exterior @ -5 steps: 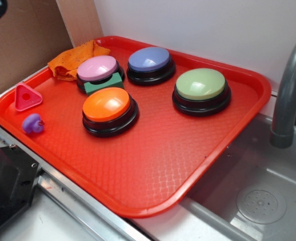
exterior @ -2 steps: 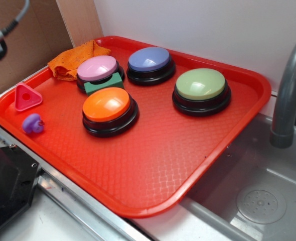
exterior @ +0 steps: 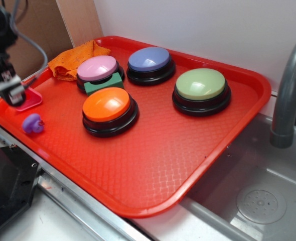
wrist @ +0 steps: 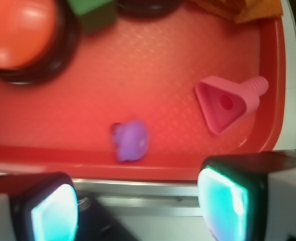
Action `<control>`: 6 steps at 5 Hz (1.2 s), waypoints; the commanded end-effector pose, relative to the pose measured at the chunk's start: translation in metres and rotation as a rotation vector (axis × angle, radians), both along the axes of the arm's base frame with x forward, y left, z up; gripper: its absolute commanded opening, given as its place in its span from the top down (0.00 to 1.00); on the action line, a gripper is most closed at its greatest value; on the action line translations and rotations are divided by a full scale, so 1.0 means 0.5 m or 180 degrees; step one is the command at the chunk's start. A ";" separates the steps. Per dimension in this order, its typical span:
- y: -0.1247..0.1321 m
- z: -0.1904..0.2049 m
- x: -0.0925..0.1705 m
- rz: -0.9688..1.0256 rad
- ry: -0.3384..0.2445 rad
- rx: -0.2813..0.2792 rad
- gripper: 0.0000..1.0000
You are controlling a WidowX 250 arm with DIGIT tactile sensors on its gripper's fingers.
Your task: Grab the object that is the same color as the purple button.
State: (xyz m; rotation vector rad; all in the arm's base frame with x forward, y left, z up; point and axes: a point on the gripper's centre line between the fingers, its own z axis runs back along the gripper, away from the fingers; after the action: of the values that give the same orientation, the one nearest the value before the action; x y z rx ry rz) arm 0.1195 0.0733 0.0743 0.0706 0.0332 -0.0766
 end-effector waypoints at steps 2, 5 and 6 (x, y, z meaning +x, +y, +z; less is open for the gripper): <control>0.004 -0.098 0.012 0.0003 -0.0022 0.0031 0.00; 0.005 -0.112 0.014 0.0129 -0.0064 -0.0141 1.00; -0.023 -0.063 0.030 0.0273 -0.0093 -0.0006 1.00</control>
State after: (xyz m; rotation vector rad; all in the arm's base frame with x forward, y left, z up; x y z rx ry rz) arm 0.1283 0.0579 0.0358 0.0574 0.0346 0.0169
